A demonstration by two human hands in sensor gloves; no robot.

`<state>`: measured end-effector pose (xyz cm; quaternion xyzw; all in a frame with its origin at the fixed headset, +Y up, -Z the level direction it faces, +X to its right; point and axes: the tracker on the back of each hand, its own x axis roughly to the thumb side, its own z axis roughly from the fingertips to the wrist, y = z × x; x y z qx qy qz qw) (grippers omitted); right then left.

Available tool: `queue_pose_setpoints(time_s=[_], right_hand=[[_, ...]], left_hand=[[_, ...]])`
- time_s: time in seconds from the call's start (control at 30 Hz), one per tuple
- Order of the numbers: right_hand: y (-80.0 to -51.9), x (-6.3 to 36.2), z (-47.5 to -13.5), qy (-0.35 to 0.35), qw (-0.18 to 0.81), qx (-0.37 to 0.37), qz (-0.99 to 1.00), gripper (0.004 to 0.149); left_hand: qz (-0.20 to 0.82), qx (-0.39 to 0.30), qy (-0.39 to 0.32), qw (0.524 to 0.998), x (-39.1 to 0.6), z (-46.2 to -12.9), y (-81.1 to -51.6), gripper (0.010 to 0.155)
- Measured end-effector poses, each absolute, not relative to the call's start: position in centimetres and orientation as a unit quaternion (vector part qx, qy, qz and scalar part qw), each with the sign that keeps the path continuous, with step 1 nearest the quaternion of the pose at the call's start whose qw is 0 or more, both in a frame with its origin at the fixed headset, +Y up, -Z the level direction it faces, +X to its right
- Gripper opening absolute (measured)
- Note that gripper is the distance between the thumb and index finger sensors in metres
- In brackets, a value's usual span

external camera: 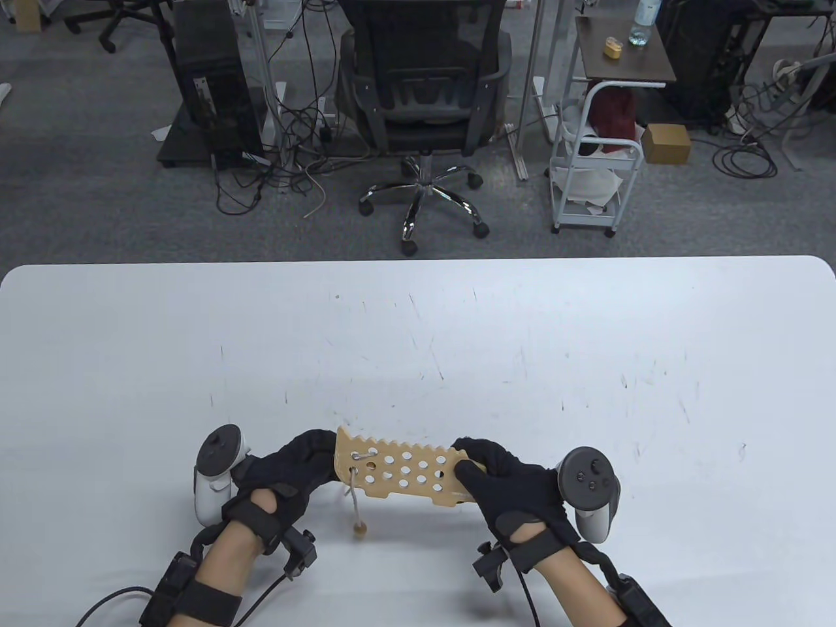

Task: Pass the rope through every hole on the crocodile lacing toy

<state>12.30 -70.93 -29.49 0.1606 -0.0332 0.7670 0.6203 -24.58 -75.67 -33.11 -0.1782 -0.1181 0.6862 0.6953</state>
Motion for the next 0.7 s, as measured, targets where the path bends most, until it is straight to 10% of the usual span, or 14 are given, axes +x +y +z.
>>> queue_pose_setpoints(time_s=[0.7], right_hand=[[-71.26, 11.77, -29.58, -0.008, 0.639, 0.163, 0.752, 0.047]], left_hand=[[0.714, -0.181, -0.158, 0.657, -23.59, -32.79, -75.52, 0.046]])
